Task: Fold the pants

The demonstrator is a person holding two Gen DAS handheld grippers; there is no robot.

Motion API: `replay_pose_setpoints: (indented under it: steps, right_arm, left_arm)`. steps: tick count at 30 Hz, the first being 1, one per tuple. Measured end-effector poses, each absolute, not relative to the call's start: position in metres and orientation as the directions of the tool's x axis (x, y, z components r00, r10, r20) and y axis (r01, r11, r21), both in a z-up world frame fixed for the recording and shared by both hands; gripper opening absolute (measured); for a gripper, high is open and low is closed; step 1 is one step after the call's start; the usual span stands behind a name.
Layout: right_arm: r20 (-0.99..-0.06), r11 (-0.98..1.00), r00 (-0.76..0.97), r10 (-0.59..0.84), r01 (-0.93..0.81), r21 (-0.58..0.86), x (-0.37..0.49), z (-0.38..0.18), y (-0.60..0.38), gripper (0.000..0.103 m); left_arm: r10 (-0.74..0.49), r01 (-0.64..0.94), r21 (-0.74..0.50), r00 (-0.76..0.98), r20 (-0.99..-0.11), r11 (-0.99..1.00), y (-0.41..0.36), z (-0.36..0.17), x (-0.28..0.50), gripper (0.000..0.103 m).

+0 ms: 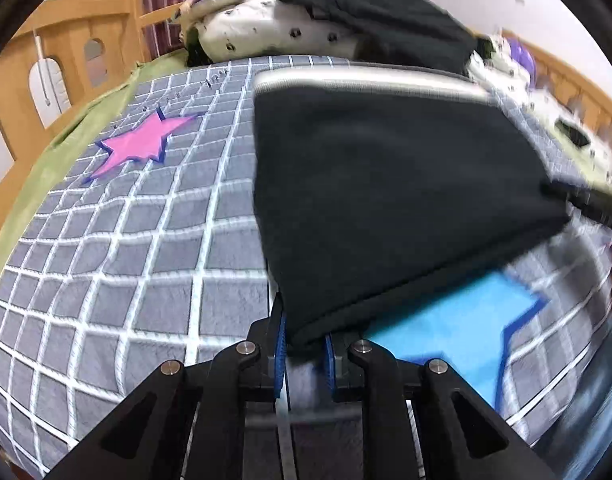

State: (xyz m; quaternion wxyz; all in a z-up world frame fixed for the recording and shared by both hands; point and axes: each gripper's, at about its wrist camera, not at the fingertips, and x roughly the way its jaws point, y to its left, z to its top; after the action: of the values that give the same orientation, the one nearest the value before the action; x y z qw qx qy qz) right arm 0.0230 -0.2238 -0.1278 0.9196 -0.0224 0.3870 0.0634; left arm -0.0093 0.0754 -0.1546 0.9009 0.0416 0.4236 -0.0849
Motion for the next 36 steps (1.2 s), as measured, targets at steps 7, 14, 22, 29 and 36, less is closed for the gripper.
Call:
replay_pose_setpoints:
  steps: [7, 14, 22, 29, 36]
  right_arm:
    - [-0.697, 0.989, 0.704, 0.139, -0.140, 0.057, 0.025, -0.118, -0.233, 0.046]
    - [-0.623, 0.987, 0.765, 0.162, -0.125, 0.102, 0.017, -0.100, -0.241, 0.046]
    - [-0.602, 0.983, 0.778, 0.178, -0.175, 0.064, 0.030, -0.106, -0.220, 0.046]
    - [-0.703, 0.991, 0.709, 0.061, -0.130, -0.045, 0.030, -0.135, -0.216, 0.045]
    - [-0.715, 0.993, 0.693, 0.091, -0.120, 0.010, 0.021, -0.129, -0.227, 0.046]
  left_arm:
    - [-0.210, 0.236, -0.084, 0.584, -0.784, 0.968, 0.092, -0.146, -0.028, 0.034]
    - [-0.302, 0.239, -0.191, 0.639, -0.708, 0.952, 0.103, -0.124, -0.044, 0.045]
    - [-0.313, 0.233, -0.209, 0.675, -0.668, 0.950, 0.072, -0.098, 0.014, 0.045]
    - [-0.223, 0.167, -0.151, 0.640, -0.735, 0.974, 0.059, -0.136, 0.011, 0.057]
    - [-0.239, 0.173, -0.168, 0.623, -0.745, 0.971, 0.070, -0.130, 0.005, 0.060]
